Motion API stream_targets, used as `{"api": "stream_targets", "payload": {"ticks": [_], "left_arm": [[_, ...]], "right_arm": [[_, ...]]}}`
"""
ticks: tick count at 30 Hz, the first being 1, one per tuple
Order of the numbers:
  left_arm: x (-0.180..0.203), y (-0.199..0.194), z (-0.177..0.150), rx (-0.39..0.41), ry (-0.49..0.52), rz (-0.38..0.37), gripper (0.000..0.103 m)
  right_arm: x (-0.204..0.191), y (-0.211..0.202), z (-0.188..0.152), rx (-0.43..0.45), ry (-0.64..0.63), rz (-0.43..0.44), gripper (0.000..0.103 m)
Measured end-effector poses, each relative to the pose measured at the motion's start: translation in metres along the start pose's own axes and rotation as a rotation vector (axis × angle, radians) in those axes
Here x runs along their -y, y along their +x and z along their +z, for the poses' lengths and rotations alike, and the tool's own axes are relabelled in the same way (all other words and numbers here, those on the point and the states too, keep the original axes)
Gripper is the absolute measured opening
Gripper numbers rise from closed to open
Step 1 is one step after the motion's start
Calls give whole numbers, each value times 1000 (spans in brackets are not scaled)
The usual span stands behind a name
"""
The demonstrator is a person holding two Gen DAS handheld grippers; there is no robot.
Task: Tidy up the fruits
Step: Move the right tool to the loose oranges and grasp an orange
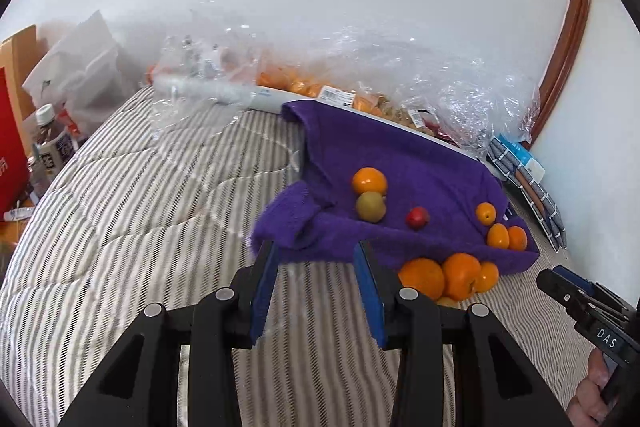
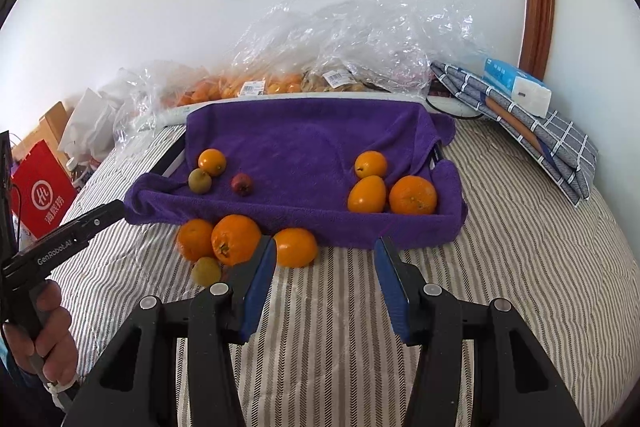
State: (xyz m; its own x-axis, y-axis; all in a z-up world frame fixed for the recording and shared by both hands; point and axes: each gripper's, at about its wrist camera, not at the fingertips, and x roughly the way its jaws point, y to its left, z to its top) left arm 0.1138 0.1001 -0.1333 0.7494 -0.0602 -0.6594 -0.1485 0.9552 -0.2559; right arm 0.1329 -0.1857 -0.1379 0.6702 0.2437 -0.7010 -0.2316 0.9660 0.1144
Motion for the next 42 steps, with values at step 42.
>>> {"api": "stream_targets", "payload": {"ticks": [42], "left_arm": [[-4,10,-5,-58,-13,1,38]], "right_arm": [[-7,55,-1,-75,-10,100,37]]}}
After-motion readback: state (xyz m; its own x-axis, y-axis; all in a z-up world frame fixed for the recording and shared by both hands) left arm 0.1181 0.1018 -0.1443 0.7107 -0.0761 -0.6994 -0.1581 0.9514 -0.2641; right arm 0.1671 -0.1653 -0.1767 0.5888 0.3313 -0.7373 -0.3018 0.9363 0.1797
